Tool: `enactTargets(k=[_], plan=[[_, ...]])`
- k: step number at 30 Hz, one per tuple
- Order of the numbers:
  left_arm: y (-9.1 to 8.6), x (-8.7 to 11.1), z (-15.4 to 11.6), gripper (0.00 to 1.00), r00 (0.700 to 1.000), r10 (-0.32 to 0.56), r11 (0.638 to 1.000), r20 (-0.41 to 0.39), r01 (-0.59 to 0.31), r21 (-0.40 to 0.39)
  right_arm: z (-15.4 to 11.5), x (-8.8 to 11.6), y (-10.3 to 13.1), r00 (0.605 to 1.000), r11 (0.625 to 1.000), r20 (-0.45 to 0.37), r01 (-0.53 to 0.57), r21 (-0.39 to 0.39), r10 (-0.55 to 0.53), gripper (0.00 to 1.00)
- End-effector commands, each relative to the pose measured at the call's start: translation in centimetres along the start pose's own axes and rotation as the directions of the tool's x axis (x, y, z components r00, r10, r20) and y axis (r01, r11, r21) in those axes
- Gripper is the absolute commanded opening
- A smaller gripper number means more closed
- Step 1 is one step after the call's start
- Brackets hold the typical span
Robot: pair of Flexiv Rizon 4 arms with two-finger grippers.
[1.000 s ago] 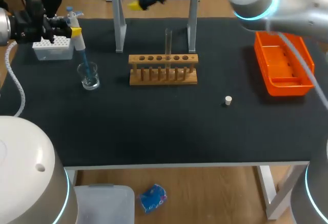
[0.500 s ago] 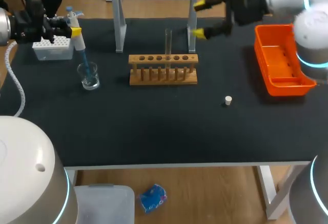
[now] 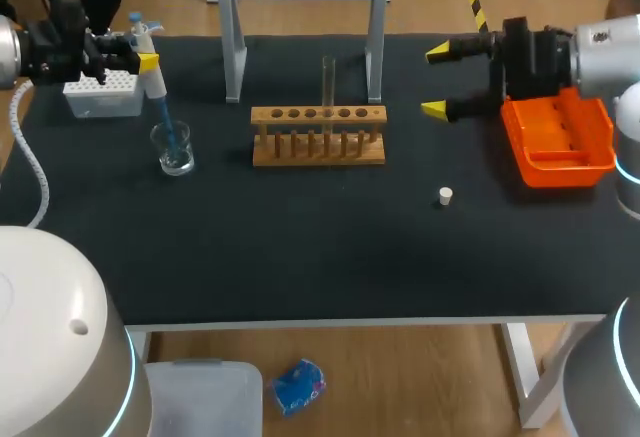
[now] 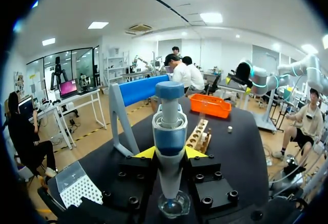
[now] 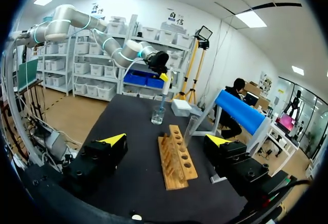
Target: Invert the test tube, pick up the pipette, mount the tip to pipette, aspirate from beaker and dispense into the tube, eject the tip, return the pipette, and cap with the stopper.
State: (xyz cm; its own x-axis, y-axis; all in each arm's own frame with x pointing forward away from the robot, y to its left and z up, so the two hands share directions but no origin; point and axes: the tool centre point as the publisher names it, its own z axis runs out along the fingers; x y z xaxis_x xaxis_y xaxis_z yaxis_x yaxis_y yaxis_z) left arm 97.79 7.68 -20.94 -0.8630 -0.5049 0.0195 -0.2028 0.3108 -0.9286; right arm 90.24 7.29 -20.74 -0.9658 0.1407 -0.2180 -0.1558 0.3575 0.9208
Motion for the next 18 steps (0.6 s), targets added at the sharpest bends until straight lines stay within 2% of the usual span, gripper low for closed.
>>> enactTargets(k=[1, 10, 18], plan=[[0.0, 0.1, -0.1, 0.0, 1.0, 0.001, 1.0, 0.002, -0.001, 0.001, 3.8, -2.3, -1.1, 0.999, 1.0, -0.036, 0.01, -0.022, -0.011, 1.0], [0.0, 0.1, -0.1, 0.0, 1.0, 0.001, 1.0, 0.002, -0.001, 0.001, 7.2, -3.8, -1.7, 0.998, 1.0, -0.057, 0.003, -0.031, -0.005, 1.0], [0.0, 0.1, -0.1, 0.0, 1.0, 0.001, 1.0, 0.002, -0.001, 0.001, 8.1, -4.0, -1.8, 0.998, 0.999, -0.055, -0.014, -0.035, 0.012, 1.0]])
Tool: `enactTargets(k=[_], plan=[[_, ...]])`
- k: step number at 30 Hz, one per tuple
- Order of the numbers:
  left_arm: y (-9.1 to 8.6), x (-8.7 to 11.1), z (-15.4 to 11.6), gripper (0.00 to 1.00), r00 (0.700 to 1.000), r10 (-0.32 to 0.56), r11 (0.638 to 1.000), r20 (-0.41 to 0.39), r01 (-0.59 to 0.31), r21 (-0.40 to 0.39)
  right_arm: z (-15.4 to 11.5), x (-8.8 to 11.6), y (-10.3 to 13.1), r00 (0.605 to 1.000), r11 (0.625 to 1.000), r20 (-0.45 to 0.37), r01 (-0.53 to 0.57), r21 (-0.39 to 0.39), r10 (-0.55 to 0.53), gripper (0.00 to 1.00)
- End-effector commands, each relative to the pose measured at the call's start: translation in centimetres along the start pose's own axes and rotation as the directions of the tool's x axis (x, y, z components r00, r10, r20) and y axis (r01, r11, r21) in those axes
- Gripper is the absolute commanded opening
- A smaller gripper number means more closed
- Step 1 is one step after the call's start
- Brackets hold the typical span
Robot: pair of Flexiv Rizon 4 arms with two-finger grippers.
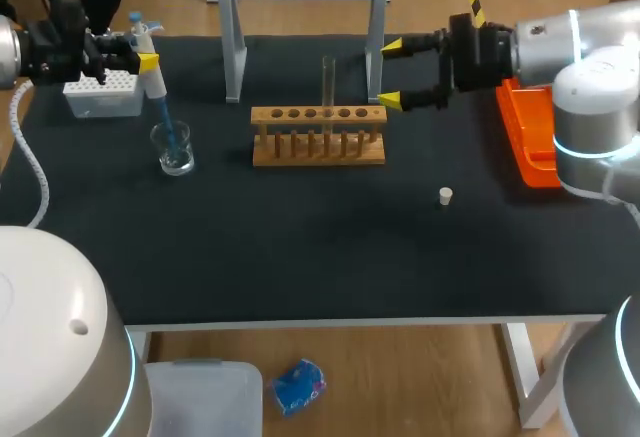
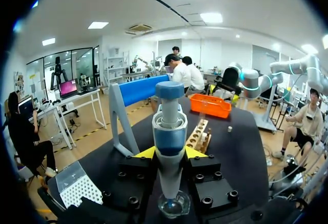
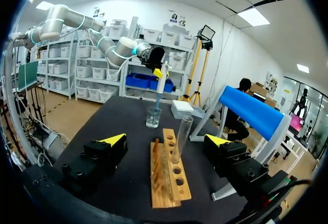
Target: Invert the test tube, pick up the pipette, mount the tip to pipette, aspirate from beaker and dispense into the tube, eject the tip, return the pipette, and cap with the stopper.
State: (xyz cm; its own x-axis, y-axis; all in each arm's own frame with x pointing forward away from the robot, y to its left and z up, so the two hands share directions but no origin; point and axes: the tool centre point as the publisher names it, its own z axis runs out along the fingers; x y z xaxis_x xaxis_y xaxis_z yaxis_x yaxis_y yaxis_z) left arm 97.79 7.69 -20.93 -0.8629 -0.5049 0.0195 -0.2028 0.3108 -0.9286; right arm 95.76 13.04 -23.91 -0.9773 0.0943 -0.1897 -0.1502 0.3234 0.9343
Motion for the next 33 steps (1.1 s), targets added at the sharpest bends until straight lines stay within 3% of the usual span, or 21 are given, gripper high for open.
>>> enactTargets(k=[1, 33], plan=[[-0.01, 0.09, -0.06, 0.0, 1.0, 0.001, 1.0, 0.002, -0.001, 0.001, 0.68, -0.22, -0.11, 1.0, 1.0, -0.001, -0.001, -0.001, 0.001, 1.0], [-0.01, 0.09, -0.06, 0.0, 1.0, 0.001, 1.0, 0.002, -0.001, 0.001, 0.57, -0.36, 0.02, 1.0, 1.0, 0.023, -0.02, -0.011, 0.02, 1.0]])
